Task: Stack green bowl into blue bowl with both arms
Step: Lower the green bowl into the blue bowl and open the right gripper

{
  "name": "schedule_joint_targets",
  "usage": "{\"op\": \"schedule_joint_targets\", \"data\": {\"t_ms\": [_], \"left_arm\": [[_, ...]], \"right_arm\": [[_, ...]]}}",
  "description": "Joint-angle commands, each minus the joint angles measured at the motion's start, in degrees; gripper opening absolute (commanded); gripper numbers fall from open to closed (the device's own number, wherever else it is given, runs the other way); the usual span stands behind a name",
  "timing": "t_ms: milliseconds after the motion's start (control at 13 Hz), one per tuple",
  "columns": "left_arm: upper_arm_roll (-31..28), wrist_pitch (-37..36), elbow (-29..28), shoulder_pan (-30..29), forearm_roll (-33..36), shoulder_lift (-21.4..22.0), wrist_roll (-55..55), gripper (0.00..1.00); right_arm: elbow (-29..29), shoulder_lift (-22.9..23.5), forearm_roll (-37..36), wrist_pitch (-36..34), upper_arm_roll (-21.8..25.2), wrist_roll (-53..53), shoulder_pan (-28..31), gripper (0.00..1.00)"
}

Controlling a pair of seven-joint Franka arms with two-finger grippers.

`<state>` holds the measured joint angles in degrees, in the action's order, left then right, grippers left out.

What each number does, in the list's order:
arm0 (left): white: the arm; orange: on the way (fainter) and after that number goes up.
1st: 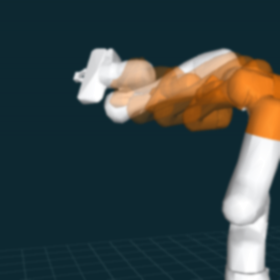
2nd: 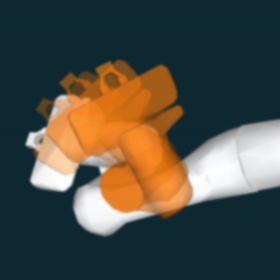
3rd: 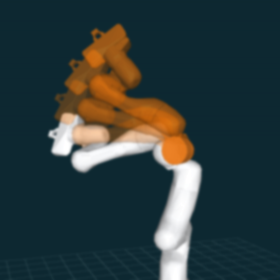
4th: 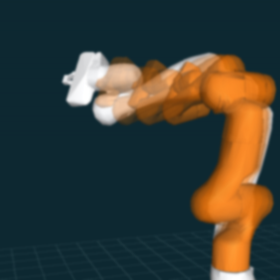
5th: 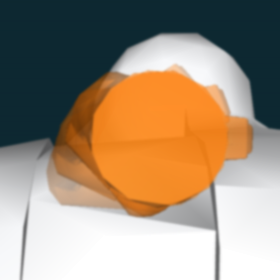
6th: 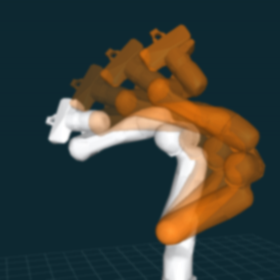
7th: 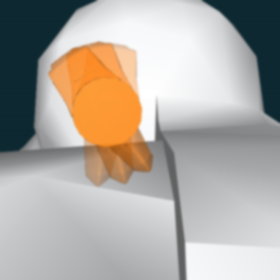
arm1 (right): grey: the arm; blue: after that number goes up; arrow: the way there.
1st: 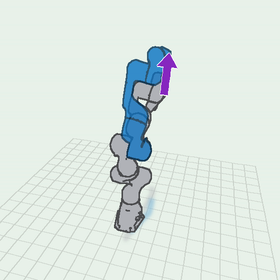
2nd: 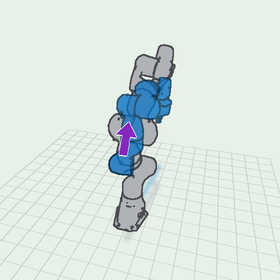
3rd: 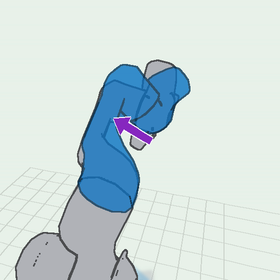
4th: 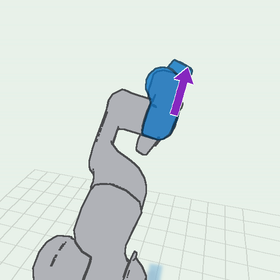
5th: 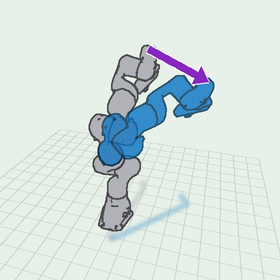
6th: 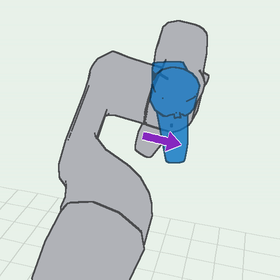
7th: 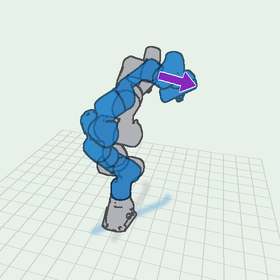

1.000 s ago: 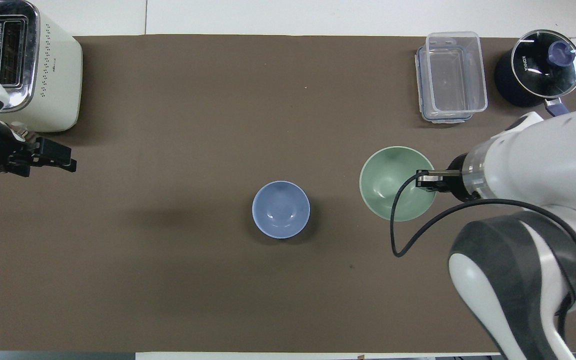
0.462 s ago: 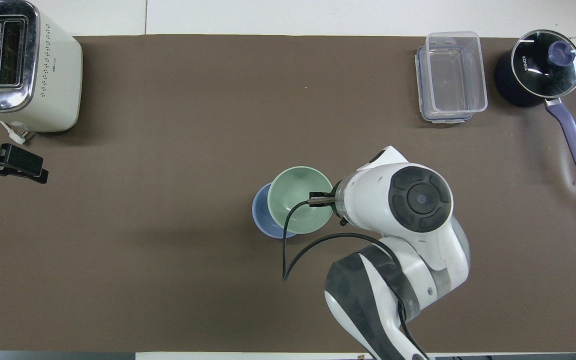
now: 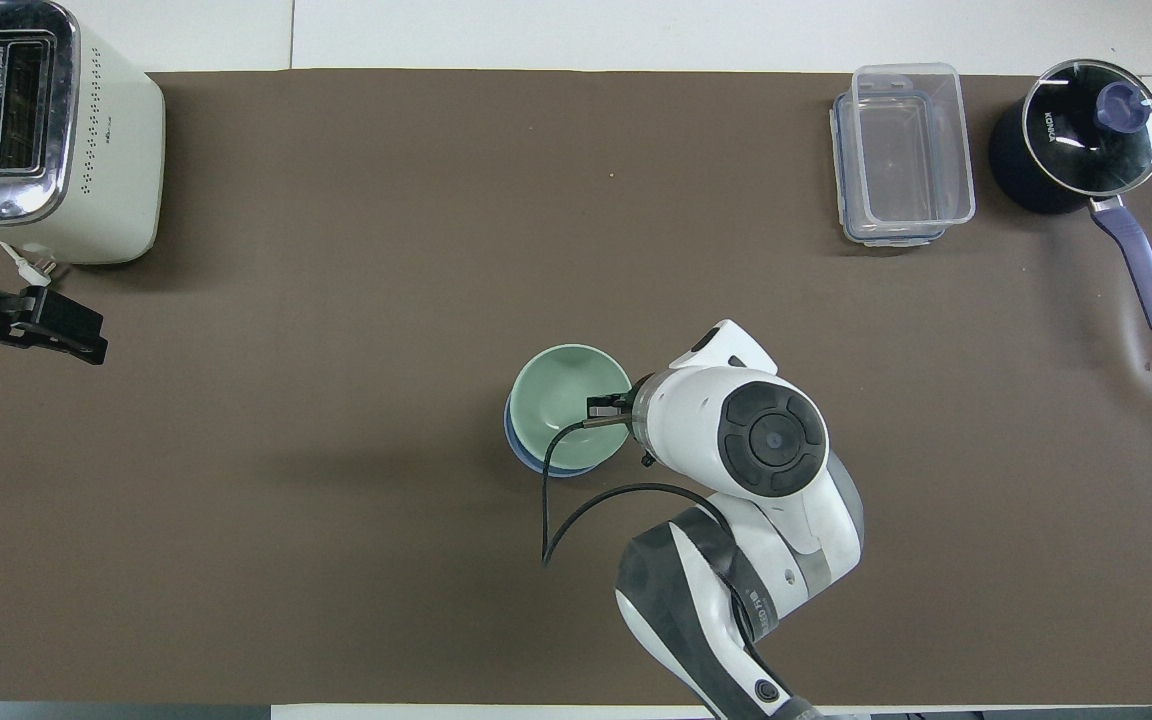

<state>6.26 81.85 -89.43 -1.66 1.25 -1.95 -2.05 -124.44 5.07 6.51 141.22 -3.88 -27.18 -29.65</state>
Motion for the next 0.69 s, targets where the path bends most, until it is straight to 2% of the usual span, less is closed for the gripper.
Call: {"op": "schedule_joint_targets", "data": {"t_ms": [0,308,385,462,615], "left_arm": [[0.0,5.5,-1.0,0.2,1.3,-0.2,0.0,1.00],[-0.1,7.0,-2.0,0.1,1.3,0.5,0.0,1.00],[-0.1,7.0,-1.9,0.1,1.3,0.5,-0.1,1.00],[-0.1,7.1,-1.9,0.1,1.3,0.5,-0.1,1.00],[-0.1,7.1,-2.0,-0.2,1.3,0.5,0.0,1.00]], "right_arm": [[-0.8,0.1,1.0,1.2,0.3,0.5,-1.4,0.00],[-1.1,0.1,1.0,1.1,0.3,0.9,-1.4,0.00],[-0.9,0.1,1.0,1.2,0.3,1.0,-1.3,0.11],[-0.7,0.1,1.0,1.1,0.3,0.8,-1.4,0.97],[-0.1,-0.8,1.0,0.0,0.3,1.0,-0.8,1.00]]}}
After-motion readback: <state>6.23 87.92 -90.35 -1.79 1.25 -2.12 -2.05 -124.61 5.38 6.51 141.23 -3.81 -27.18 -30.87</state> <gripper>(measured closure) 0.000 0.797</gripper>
